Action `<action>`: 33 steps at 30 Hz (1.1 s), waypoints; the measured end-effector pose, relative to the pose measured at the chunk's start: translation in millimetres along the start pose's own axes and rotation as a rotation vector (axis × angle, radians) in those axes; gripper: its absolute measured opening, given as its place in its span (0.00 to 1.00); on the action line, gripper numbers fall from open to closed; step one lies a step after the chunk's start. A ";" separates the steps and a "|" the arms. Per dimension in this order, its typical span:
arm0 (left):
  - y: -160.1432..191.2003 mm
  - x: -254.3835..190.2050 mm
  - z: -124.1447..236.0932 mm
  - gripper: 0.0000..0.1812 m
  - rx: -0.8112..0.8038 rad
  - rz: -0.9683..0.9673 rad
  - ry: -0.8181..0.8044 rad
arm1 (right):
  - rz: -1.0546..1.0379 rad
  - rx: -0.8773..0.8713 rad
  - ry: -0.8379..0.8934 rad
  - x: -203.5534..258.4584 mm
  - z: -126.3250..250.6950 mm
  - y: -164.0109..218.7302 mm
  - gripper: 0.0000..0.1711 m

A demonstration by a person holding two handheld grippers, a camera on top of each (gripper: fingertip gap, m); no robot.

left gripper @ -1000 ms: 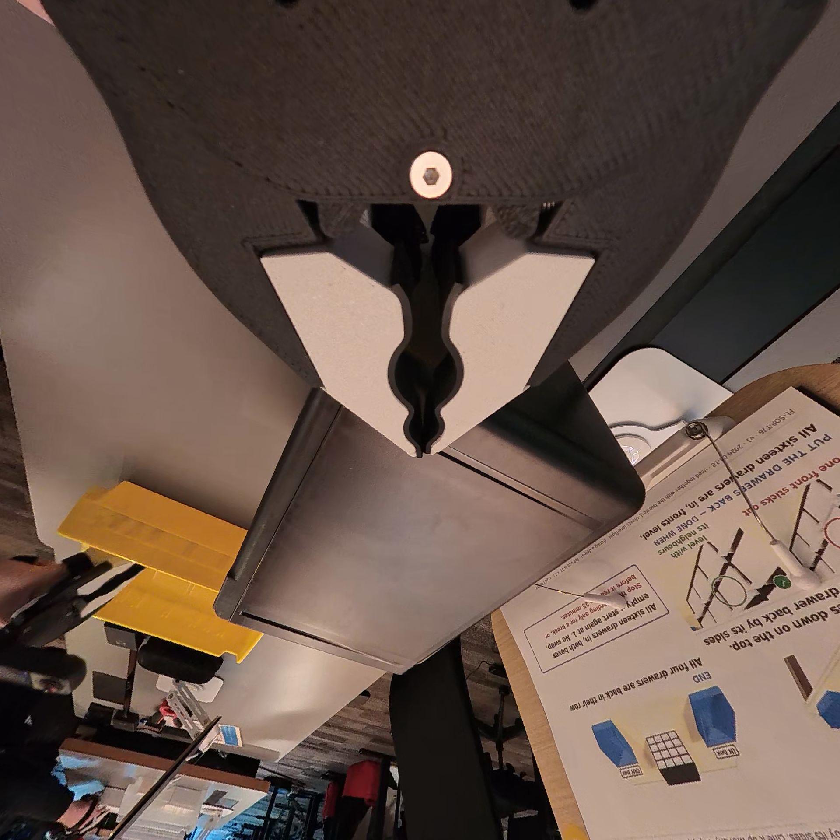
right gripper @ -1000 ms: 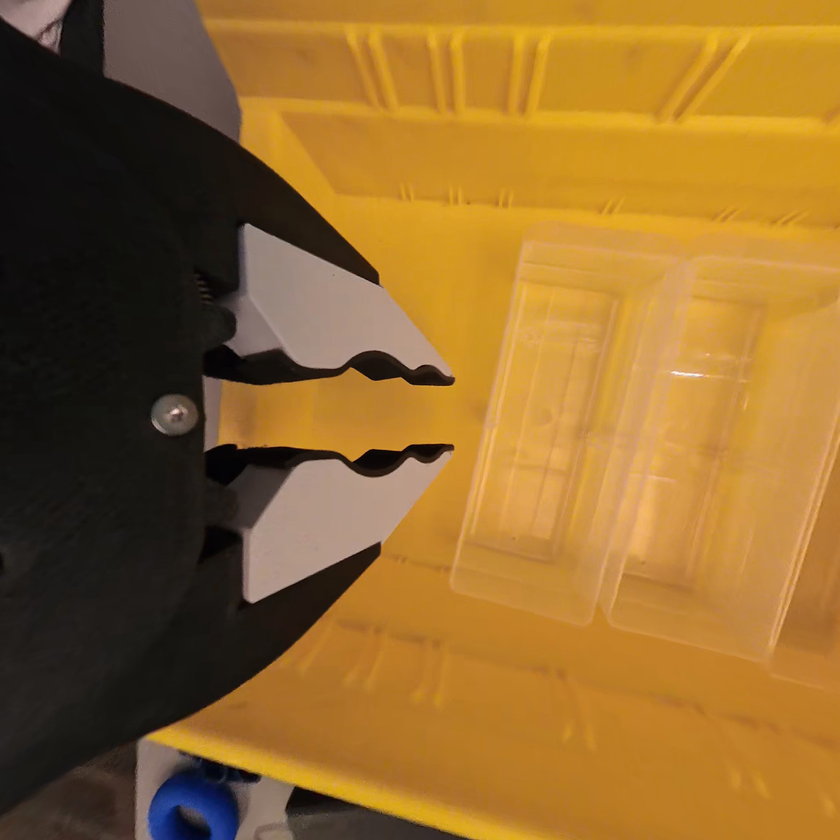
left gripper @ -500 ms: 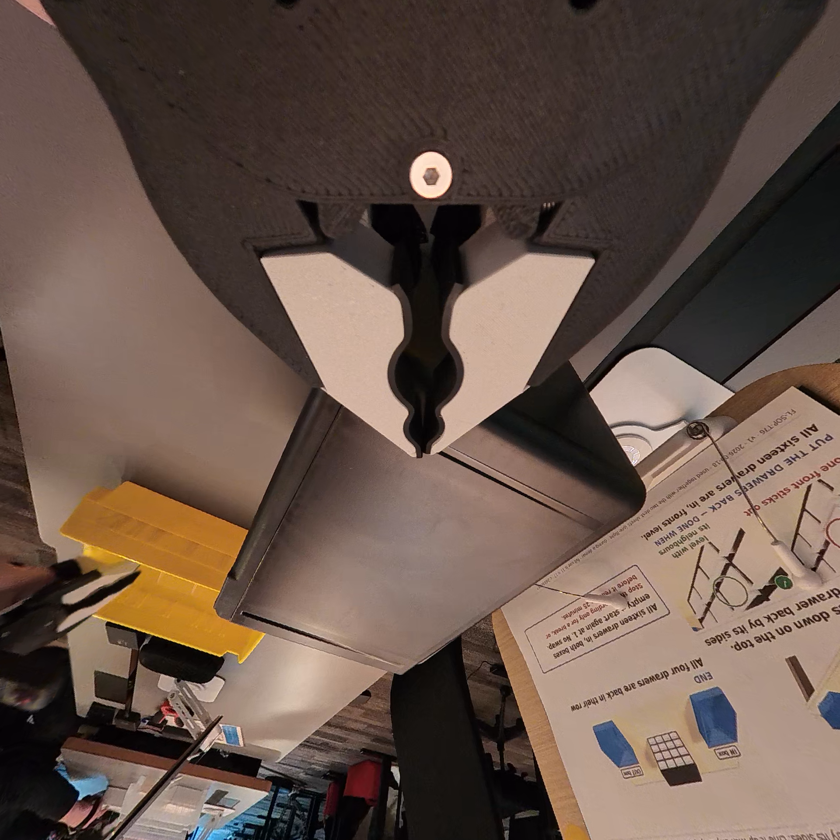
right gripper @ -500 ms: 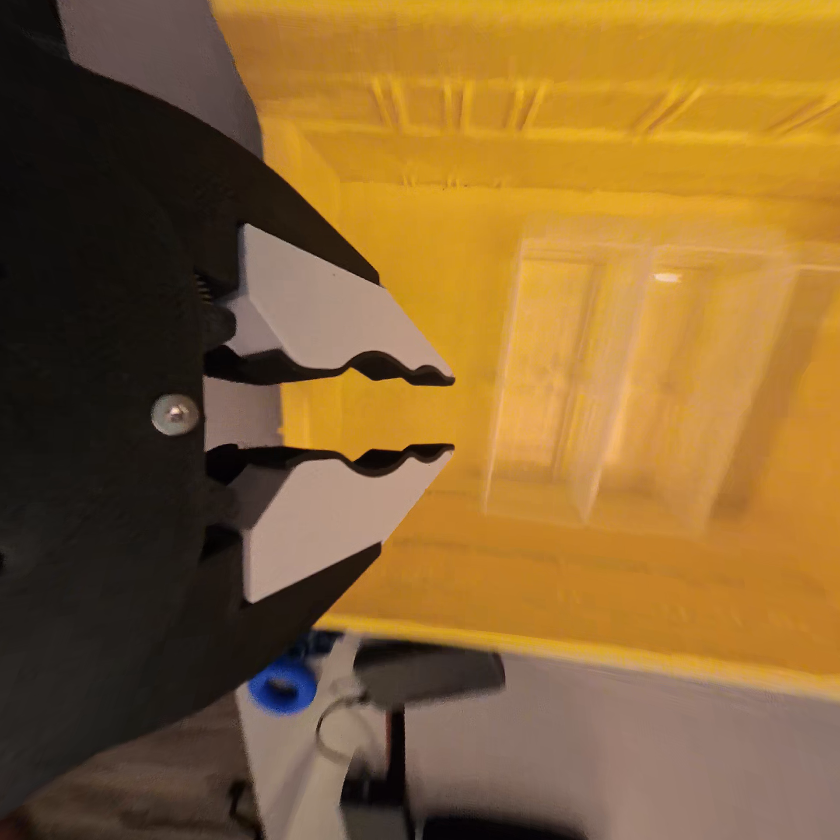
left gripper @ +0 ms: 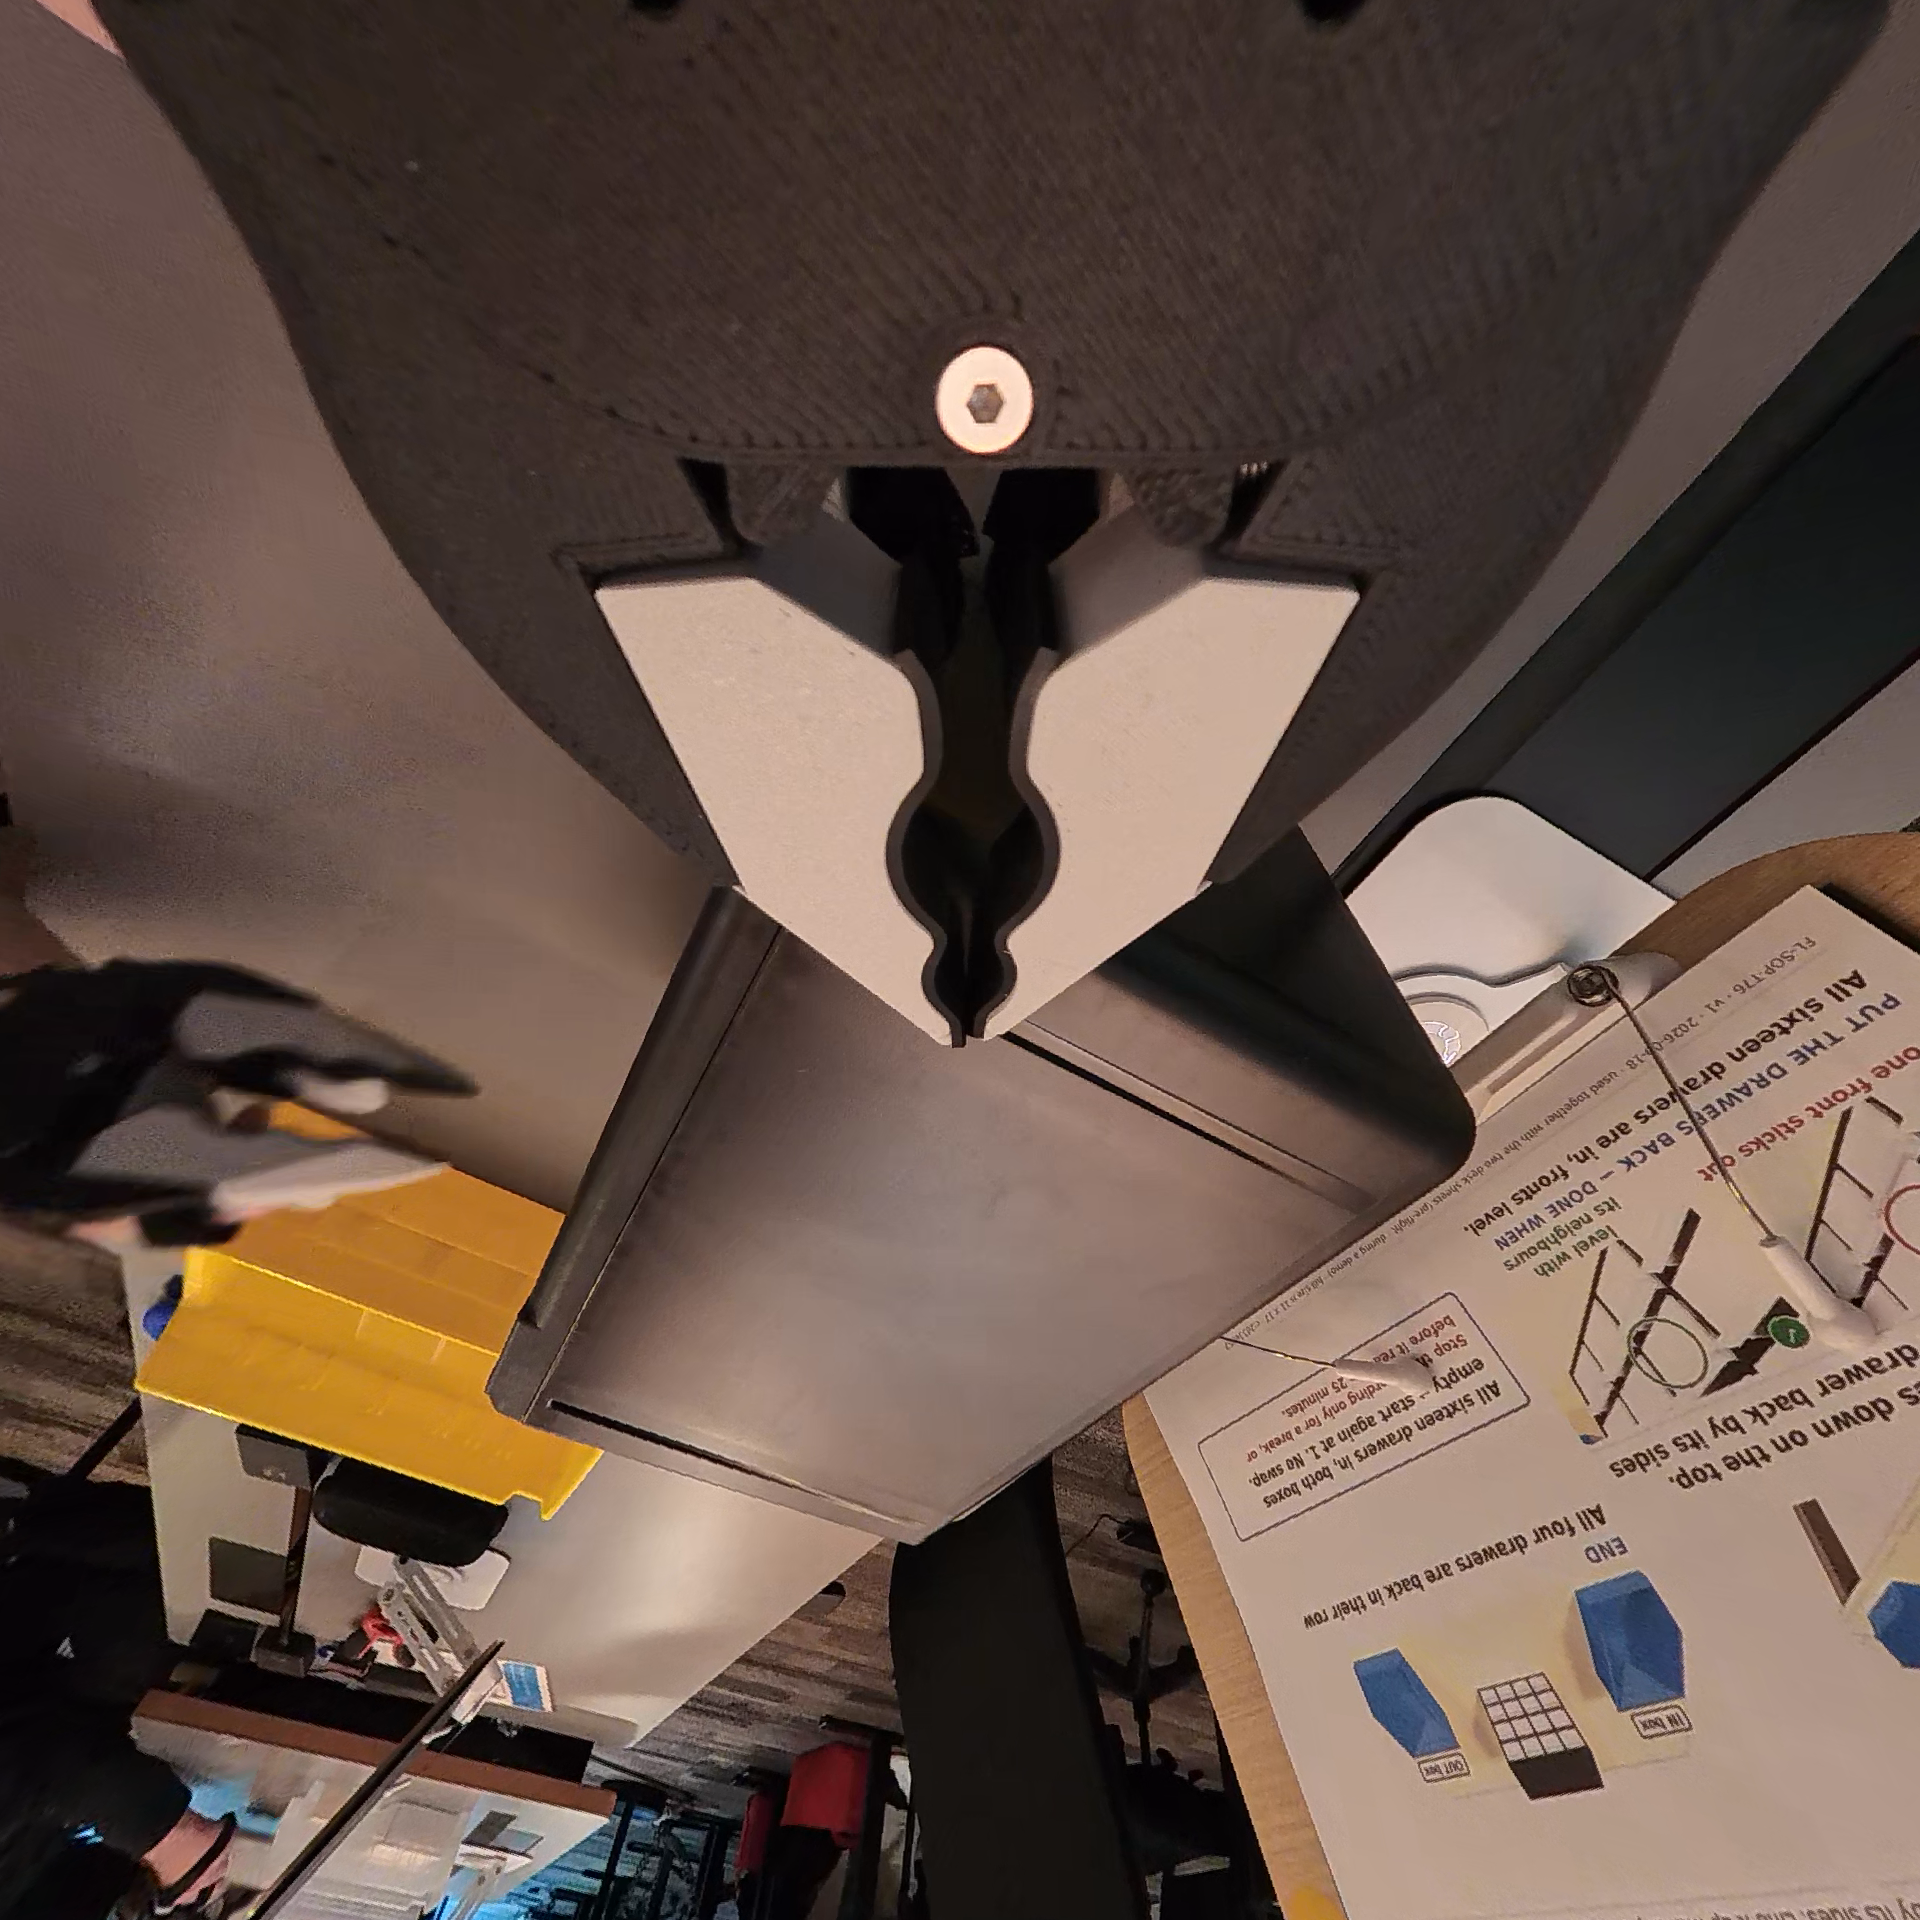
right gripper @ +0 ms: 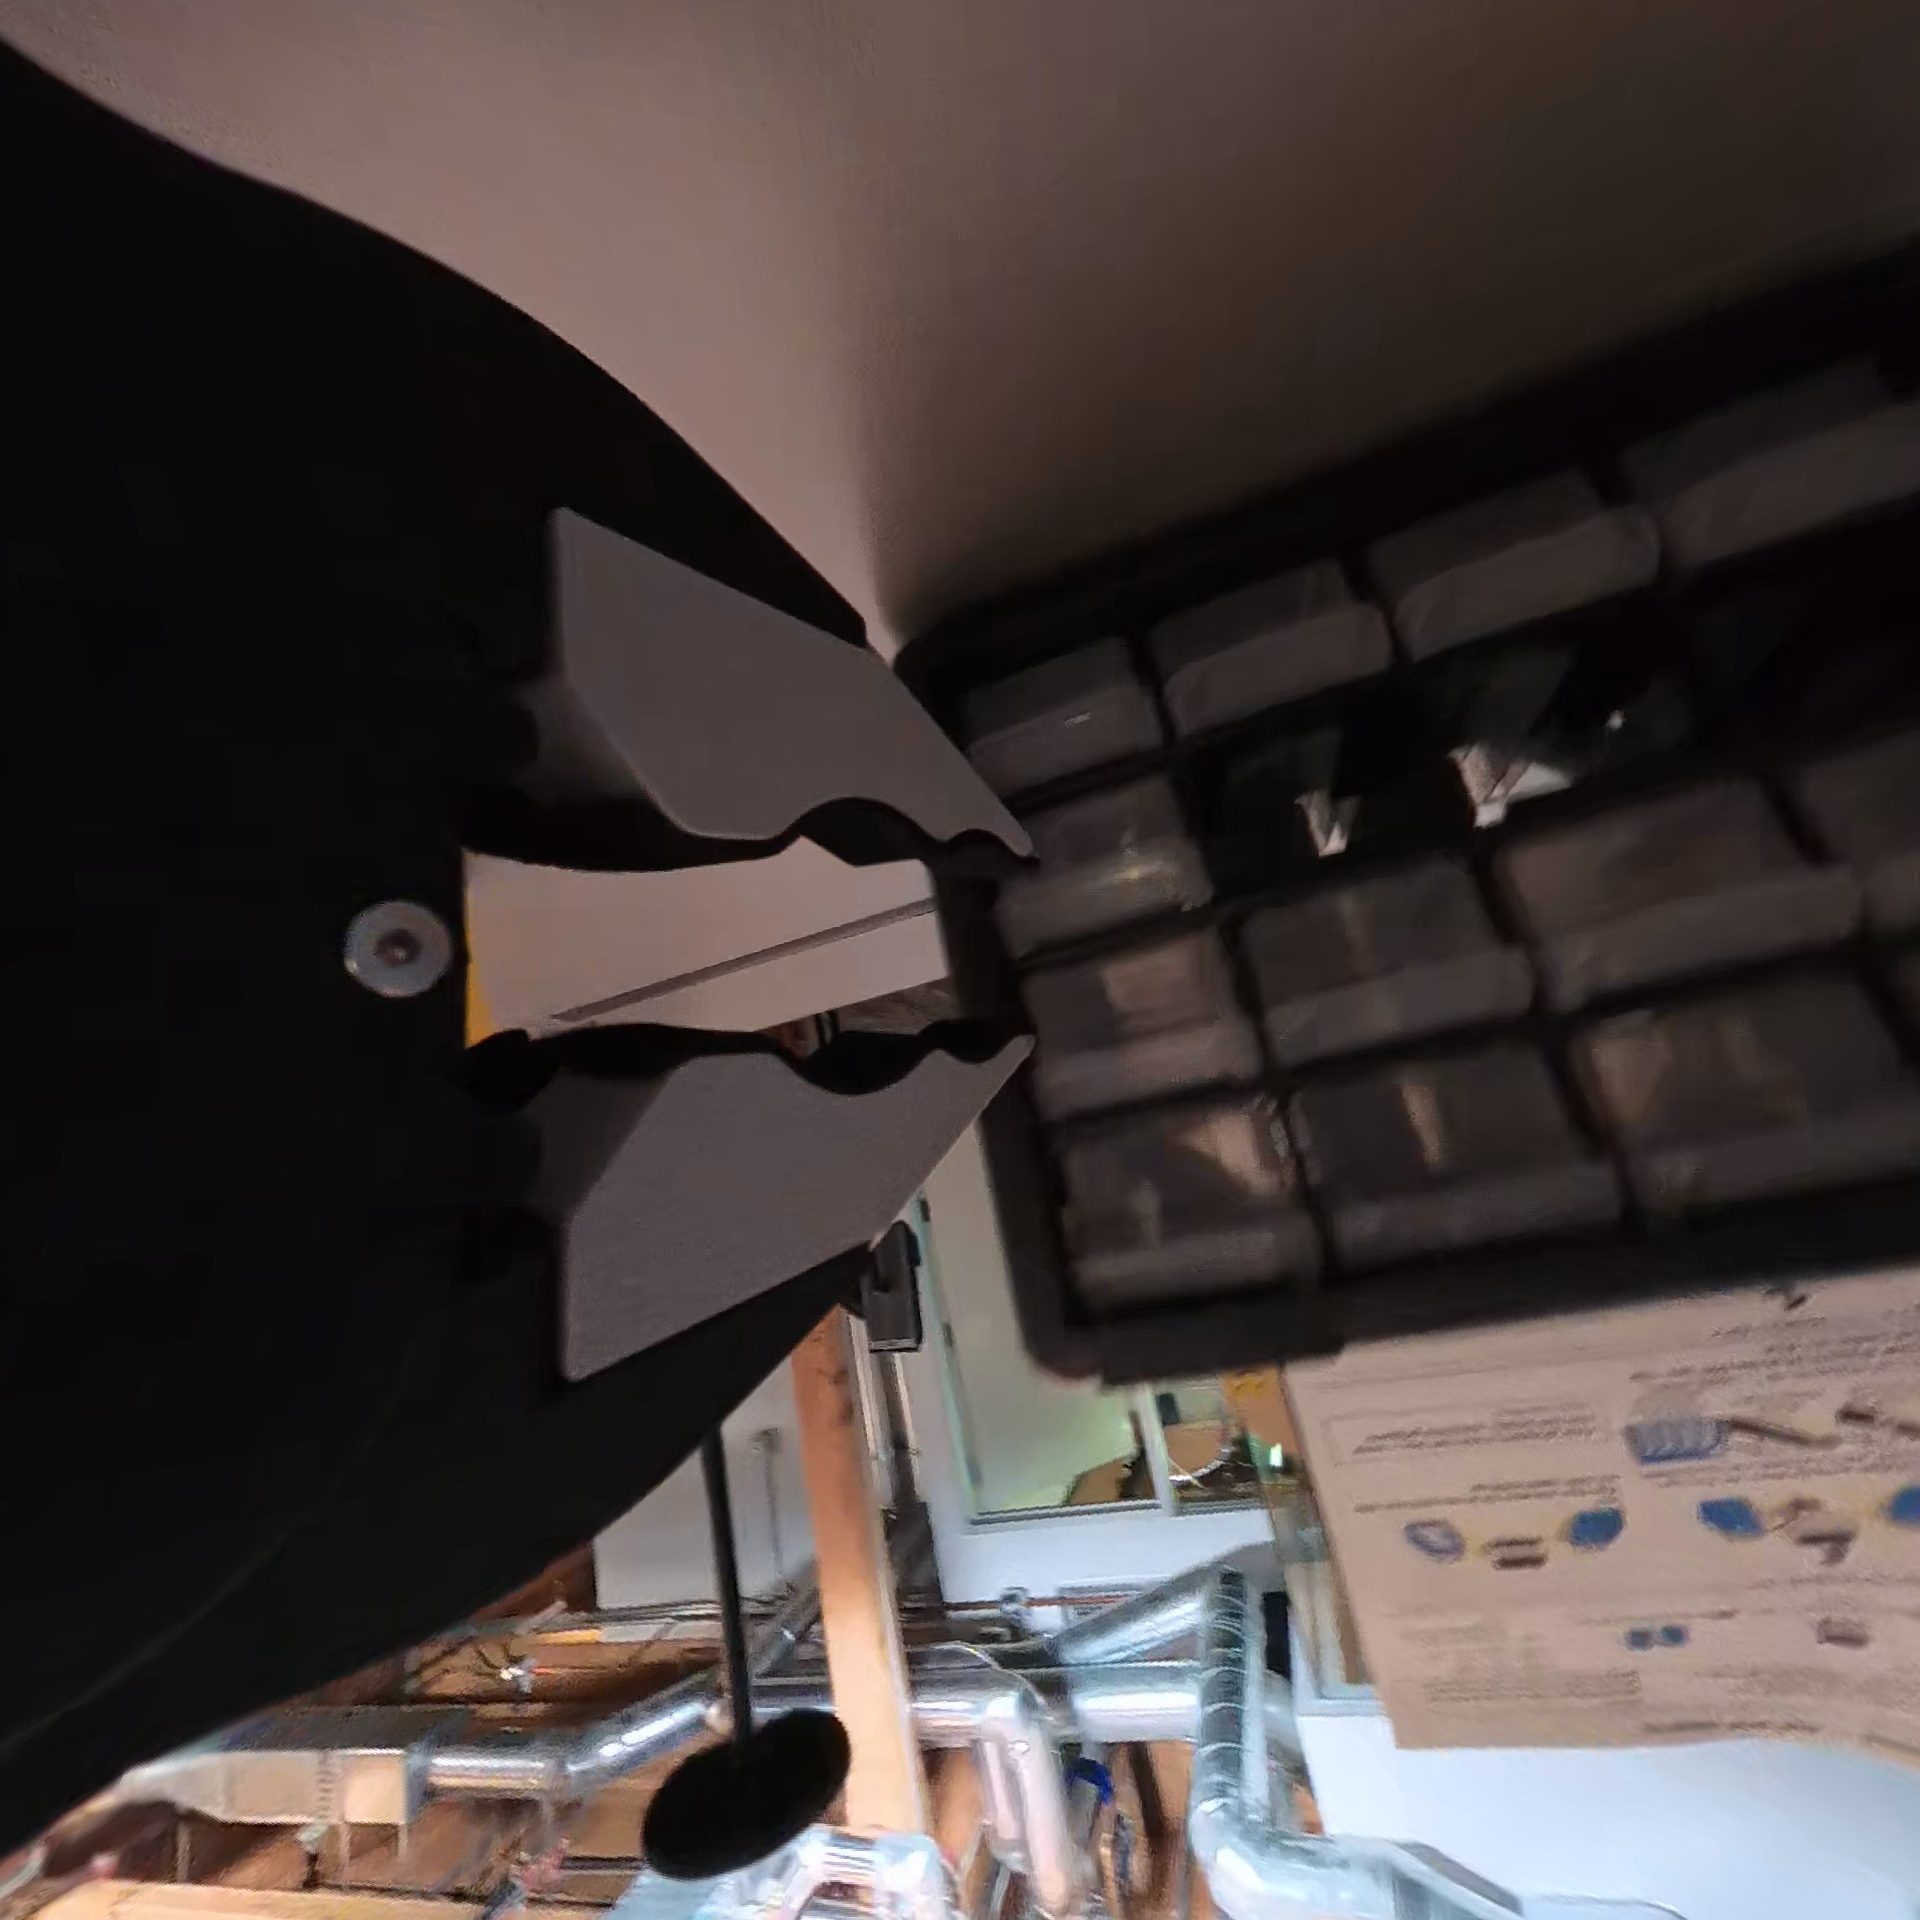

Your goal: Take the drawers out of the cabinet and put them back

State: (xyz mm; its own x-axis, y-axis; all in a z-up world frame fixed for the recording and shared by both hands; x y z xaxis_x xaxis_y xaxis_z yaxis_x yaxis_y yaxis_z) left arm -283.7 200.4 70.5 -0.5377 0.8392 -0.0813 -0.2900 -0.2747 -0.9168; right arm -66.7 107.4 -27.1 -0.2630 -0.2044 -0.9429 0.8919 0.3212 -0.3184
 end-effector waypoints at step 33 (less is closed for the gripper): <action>0.1 -0.1 0.0 0.00 -0.011 0.011 0.014 | -0.027 0.013 -0.486 32.0 -19.9 -19.4 0.23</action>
State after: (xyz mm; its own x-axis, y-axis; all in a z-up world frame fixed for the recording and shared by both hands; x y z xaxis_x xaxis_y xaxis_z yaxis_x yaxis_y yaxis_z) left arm -283.7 200.3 70.5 -0.5294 0.8428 -0.0968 -0.2757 -0.2789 -0.9199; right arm -99.8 113.0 -53.1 -0.0868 -0.6219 -0.7782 0.8925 0.2986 -0.3381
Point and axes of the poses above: each gripper's, where its closed fingertips meet, z back along the fingers, y out of its underside, x = y × z across the jaws, the point moved 2 cm from there along z, back along the fingers, and after that the axes turned 1 degree about y, right-handed, at the moved point
